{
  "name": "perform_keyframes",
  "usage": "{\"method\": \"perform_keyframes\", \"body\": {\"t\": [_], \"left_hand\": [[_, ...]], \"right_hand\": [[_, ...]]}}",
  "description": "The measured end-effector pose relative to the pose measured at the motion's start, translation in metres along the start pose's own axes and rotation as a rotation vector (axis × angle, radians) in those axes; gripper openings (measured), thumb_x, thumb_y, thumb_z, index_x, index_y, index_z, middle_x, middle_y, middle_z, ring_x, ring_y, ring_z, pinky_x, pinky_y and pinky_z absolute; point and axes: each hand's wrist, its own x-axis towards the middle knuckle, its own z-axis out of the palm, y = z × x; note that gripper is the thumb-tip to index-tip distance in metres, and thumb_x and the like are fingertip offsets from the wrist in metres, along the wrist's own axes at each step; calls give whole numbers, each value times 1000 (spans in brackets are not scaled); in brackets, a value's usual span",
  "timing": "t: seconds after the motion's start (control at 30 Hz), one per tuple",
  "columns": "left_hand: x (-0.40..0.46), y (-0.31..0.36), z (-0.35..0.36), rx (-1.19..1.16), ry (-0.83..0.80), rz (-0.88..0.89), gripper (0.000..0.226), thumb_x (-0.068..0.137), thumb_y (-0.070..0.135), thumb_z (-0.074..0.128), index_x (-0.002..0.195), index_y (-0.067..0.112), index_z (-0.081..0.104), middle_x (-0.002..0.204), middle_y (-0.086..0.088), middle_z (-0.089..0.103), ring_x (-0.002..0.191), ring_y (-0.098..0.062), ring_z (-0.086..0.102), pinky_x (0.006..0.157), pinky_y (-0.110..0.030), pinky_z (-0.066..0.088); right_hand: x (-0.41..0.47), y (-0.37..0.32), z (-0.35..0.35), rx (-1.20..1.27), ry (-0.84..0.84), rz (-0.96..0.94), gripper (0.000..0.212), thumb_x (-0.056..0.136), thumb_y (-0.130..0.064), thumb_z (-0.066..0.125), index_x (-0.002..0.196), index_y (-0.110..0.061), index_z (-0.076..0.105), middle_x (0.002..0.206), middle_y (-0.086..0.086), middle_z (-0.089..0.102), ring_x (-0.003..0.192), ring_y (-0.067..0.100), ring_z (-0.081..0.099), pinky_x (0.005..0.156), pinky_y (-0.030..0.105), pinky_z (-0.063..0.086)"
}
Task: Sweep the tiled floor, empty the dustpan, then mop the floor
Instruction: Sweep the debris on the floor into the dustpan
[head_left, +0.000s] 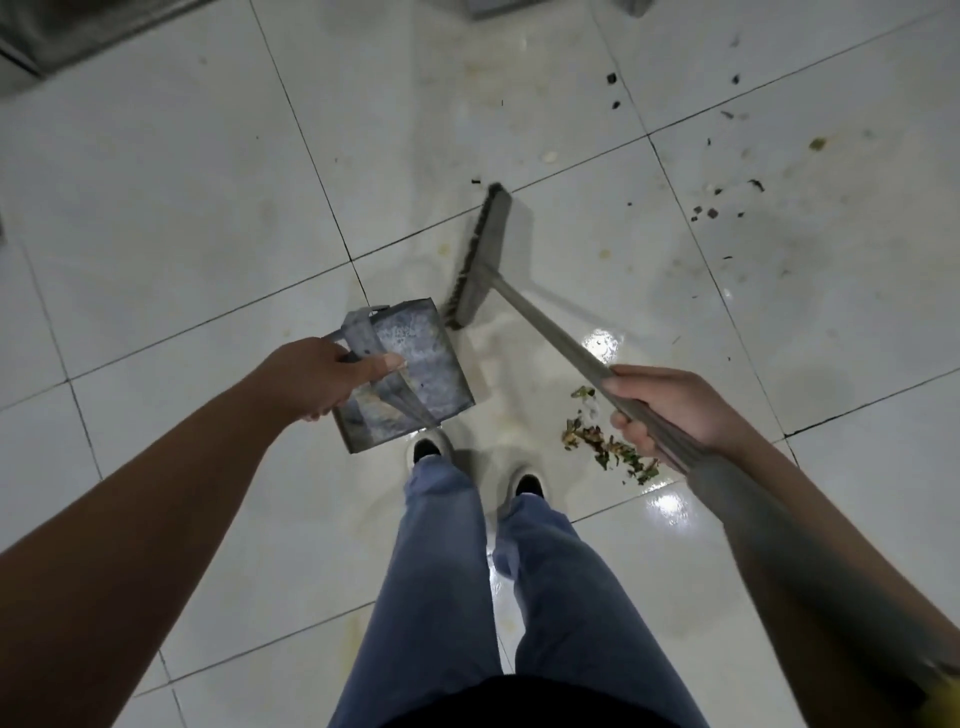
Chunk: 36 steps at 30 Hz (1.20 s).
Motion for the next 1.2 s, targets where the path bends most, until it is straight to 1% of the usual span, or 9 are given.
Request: {"method": "perform_keyframes", "body": {"t": [0.1,0.23,0.47,0.6,0.7,0.8,1.0,1.07,1.2], "left_hand": [[17,-2,-14,-9,20,-16,66,68,76,51,47,14,49,33,1,45,31,-11,42,45,-23,33],[39,-6,-34,-39,0,-17,56,73,70,51,56,17,53,47,-2,52,44,-17,47,45,-24,33],[100,-24,-91,-59,-27,-64,60,72,70,54,61,12,59,51,-4,54,44,-18,47,46,-23,34],[128,-21,-108,-91,-107,-50,56,75,68,55,60,14,56,41,3,46,36,-12,40,42,-20,31],[145,-12,-120,-107,-136,-45,58,77,67,54,49,17,44,26,8,36,23,-5,30,35,-15,26],[154,0,-133,-124,-177,-21,62,76,68,55,49,14,42,29,7,36,25,-8,29,39,-17,27],[147,29,-147,-163,-200,66,66,73,66,61,42,14,35,31,3,30,27,-12,25,43,-21,26],[140,36,-146,-157,-187,92,66,72,65,62,40,15,34,29,5,28,25,-11,24,41,-19,26],[120,40,-149,-65,-138,100,67,70,70,59,38,15,37,25,6,31,21,-10,28,38,-16,29]], "right_hand": [[24,-29,27,22,-11,-34,15,93,-5,51,78,-6,51,59,11,42,25,7,40,30,13,36],[63,-66,57,29,-15,-29,27,94,-9,51,68,-10,43,62,11,40,24,6,39,29,11,34],[166,-155,111,-24,-62,3,36,99,-15,35,64,-6,36,62,10,35,21,4,38,31,13,35],[200,-186,113,143,-11,82,28,97,-17,42,71,-9,39,58,5,40,21,4,39,26,11,33],[194,-170,94,358,-64,165,28,98,-20,41,71,-12,37,40,2,42,23,4,41,27,10,36],[160,-119,69,599,20,159,21,96,-17,44,76,-11,43,42,0,47,27,4,46,30,9,40],[73,-43,39,543,277,235,27,97,-19,44,77,-2,52,37,1,51,22,6,41,26,9,36],[58,-44,37,535,259,244,26,98,-18,43,76,-6,50,37,2,49,21,6,39,26,8,34],[47,-67,41,468,129,149,13,98,-12,41,92,-8,52,38,2,49,23,7,40,26,11,34]]}}
